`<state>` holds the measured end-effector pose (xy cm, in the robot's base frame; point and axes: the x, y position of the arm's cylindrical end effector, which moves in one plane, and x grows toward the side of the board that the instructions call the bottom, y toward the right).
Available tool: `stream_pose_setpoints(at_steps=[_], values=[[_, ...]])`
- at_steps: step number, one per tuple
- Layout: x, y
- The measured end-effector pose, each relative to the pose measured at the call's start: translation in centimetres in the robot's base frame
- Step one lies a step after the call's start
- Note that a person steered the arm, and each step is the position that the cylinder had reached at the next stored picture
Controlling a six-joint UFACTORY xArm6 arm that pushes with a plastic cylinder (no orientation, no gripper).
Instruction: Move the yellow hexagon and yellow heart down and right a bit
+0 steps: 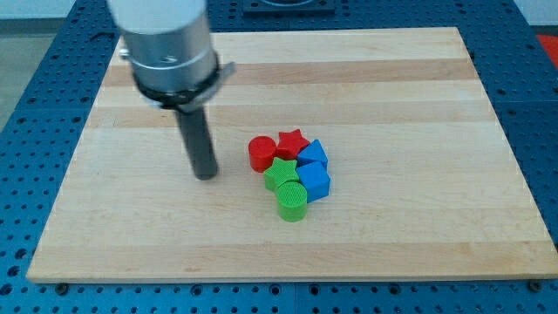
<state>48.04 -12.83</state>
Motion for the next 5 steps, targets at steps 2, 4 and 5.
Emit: stream_pose_setpoints(at_steps=[2, 4, 5], values=[[-14.0, 2.5], [-27.7, -0.4], [-28.9, -1.7]])
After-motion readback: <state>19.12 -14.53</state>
